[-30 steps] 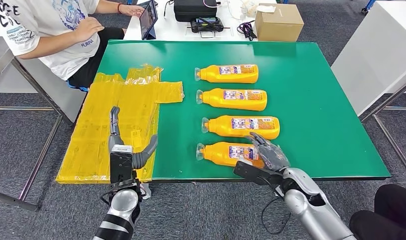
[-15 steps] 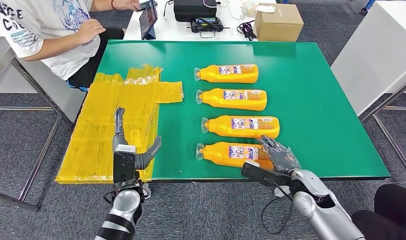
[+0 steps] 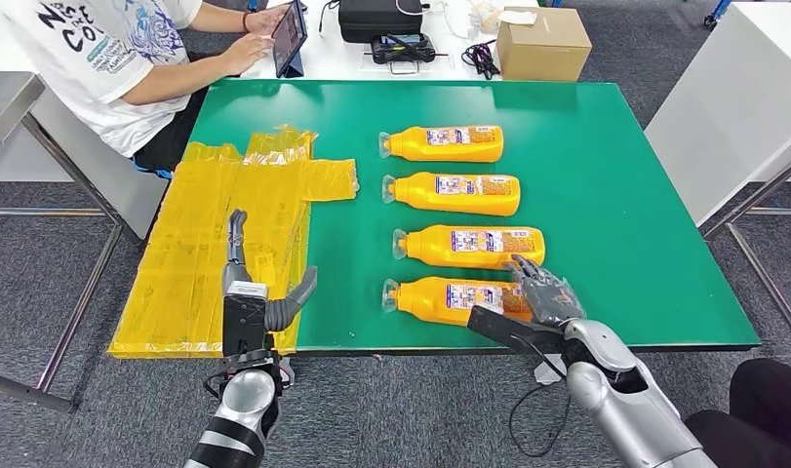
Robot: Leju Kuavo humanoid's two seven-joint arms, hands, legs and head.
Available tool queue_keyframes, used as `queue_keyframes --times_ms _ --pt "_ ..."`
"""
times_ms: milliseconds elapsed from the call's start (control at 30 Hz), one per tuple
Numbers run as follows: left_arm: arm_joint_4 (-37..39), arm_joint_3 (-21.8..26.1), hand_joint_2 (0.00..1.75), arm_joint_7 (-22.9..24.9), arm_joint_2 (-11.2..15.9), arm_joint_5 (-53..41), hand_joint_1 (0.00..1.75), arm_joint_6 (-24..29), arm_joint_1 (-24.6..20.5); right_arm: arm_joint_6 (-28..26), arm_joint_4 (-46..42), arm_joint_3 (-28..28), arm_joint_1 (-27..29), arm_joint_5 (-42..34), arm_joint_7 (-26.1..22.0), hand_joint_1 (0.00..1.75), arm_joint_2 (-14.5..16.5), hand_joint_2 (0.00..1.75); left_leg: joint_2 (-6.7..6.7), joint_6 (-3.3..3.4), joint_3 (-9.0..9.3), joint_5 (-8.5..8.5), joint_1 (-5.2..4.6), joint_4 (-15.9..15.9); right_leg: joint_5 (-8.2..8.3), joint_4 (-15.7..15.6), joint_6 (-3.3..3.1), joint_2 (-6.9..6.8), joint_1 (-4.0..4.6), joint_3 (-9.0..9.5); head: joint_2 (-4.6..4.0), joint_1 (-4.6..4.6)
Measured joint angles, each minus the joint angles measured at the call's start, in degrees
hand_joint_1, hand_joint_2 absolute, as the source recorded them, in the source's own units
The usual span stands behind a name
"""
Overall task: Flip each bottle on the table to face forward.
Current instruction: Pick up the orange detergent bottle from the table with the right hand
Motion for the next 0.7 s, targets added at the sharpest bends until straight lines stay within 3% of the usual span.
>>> queue_keyframes --times_ms 400,700 --pt "1.0 -0.7 1.75 -0.3 0.0 0.6 0.00 -0.2 -0.5 4.4 5.1 0.8 -4.8 -4.4 -1.0 0.00 0.6 1.75 0.00 0.00 0.00 0.00 0.00 0.0 0.00 0.0 0.00 0.00 0.00 0.00 0.00 -0.01" --pt "2.8 -0.8 1.75 -0.7 0.0 0.9 0.00 0.5 -1.8 7.1 7.1 2.6 -7.2 -9.2 -2.2 0.00 -1.5 1.75 -0.01 0.00 0.00 0.00 -0.01 0.0 0.01 0.0 0.01 0.00 0.00 0.01 0.00 -0.01"
